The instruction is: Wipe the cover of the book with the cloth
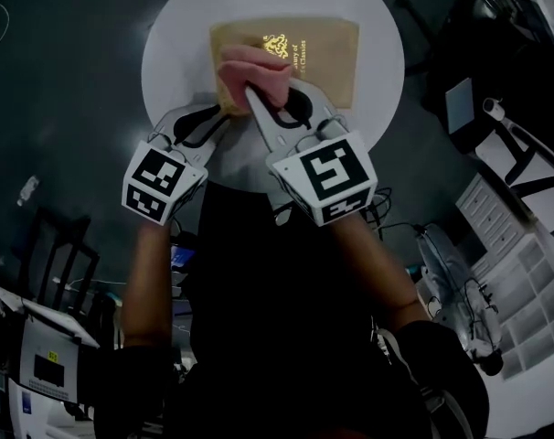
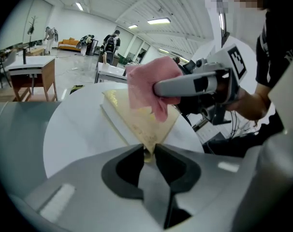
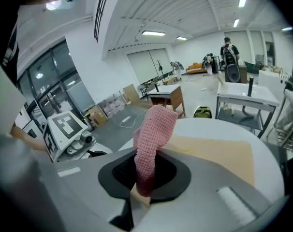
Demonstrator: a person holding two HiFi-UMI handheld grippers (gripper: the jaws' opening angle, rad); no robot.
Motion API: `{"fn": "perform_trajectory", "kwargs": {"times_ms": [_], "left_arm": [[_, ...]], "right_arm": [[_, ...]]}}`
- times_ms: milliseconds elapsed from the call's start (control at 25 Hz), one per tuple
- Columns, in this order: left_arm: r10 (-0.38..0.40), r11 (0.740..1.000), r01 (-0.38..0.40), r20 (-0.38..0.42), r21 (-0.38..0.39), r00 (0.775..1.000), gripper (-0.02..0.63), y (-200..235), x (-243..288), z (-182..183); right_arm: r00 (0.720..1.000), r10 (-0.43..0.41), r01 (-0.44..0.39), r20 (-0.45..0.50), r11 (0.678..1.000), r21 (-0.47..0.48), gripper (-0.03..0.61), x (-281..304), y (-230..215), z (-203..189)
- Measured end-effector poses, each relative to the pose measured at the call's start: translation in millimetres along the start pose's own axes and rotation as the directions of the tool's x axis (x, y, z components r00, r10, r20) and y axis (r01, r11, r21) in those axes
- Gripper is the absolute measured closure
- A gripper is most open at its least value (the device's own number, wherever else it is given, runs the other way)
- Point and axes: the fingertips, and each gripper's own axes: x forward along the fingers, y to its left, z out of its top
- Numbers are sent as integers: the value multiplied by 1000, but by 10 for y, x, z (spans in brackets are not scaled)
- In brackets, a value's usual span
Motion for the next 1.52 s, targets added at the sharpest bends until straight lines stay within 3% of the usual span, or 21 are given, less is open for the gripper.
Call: {"fn": "perform_trajectory", "kwargs": {"times_ms": [120, 280, 480, 960, 1520], "left_arm": [[7, 1000, -7, 6, -1, 1000, 541, -7, -12, 5], [12, 1000, -12, 13, -7, 1000, 541, -7, -35, 16], [16, 1000, -16, 16, -13, 1000, 541, -13, -51, 18], [13, 1000, -12, -21, 8, 1000, 543, 3, -19, 14], [9, 1000, -8, -54, 12, 998, 543, -32, -25, 40]], "right_arm": [[999, 9, -11, -50, 1000, -25, 551, 238, 135, -154], [992, -42, 28, -115, 992, -123, 551, 391, 146, -299], [990, -58, 34, -127, 982, -185, 551, 395, 133, -312], [986, -111, 92, -128, 985, -146, 551, 49, -314, -470], [954, -263, 246, -143, 961, -126, 551, -580, -1066, -679]]}}
